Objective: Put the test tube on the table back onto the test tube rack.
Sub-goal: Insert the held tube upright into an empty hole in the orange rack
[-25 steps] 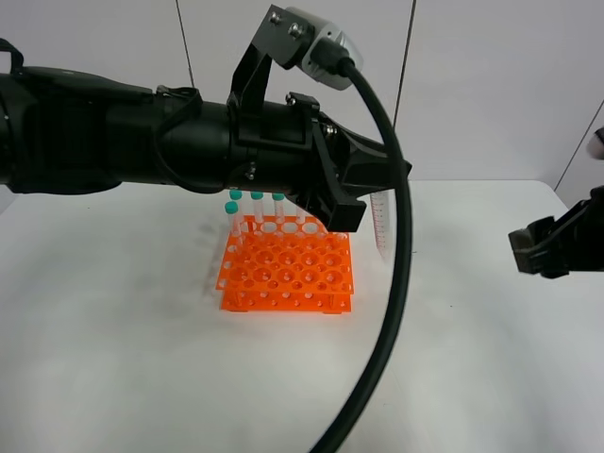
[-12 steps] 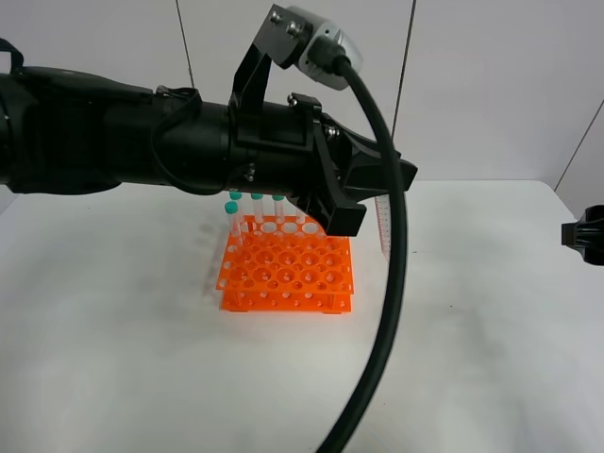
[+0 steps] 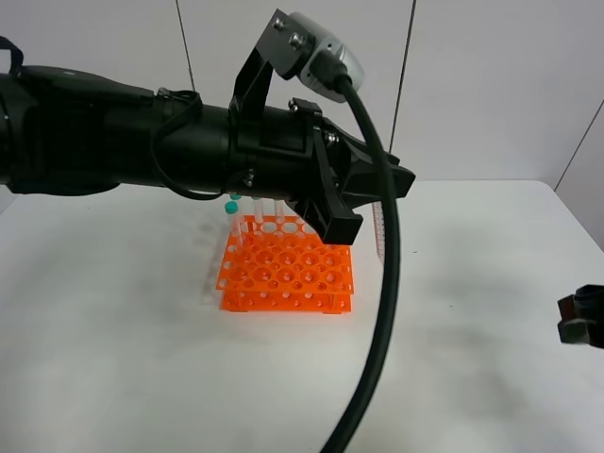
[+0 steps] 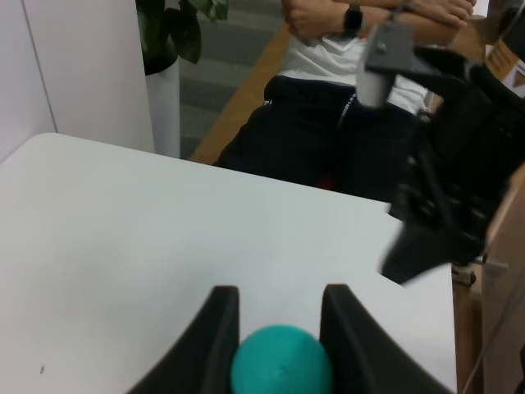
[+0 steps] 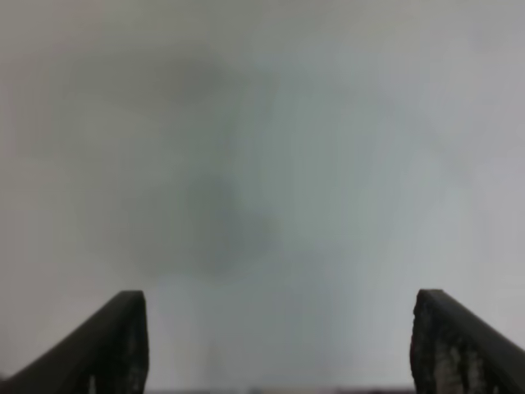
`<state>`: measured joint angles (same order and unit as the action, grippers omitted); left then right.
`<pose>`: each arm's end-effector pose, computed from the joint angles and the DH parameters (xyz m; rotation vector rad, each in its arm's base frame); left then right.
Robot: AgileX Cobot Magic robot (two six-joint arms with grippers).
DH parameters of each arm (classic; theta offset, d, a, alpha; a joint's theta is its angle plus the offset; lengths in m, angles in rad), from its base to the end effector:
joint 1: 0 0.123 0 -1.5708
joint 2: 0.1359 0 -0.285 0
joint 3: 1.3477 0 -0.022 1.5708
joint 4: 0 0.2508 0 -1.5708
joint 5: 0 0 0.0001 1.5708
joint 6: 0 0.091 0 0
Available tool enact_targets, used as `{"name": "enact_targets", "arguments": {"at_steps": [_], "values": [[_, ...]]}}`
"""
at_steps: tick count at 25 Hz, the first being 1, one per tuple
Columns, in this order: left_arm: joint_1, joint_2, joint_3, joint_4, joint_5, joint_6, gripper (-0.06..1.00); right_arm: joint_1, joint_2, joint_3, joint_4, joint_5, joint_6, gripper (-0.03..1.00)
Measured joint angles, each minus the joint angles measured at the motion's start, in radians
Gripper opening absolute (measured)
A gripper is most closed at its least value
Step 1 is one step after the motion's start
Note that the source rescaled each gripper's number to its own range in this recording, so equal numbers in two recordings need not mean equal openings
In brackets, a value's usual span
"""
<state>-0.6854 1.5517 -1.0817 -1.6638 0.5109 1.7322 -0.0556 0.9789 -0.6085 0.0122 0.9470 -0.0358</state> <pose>0.2423 -0.2554 0.3070 1.0316 1.6692 -0.9037 0.1516 -0.0075 0.2441 0.0353 2.8006 -0.0064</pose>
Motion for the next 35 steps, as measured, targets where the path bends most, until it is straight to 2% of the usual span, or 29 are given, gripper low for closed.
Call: {"name": "enact_targets", "arguments": {"at_steps": [5,7,21,25,35], "values": [[0.0,0.0,0.0,0.0,0.0,0.0,0.0,0.0,-0.001,0.0,0.029,0.216,-0.026,0.87],[0.0,0.0,0.0,0.0,0.001,0.0,0.0,0.0,-0.005,0.0,0.032,0.256,-0.027,0.85],[0.0,0.0,0.0,0.001,0.005,0.0,0.0,0.0,-0.066,-0.001,-0.012,0.261,-0.016,0.85],[0.0,0.0,0.0,0.002,0.007,0.0,0.0,0.0,-0.134,-0.001,-0.012,0.225,-0.016,0.85],[0.0,0.0,0.0,0.004,0.01,0.0,0.0,0.0,-0.477,-0.001,-0.012,-0.017,-0.013,0.85]]}}
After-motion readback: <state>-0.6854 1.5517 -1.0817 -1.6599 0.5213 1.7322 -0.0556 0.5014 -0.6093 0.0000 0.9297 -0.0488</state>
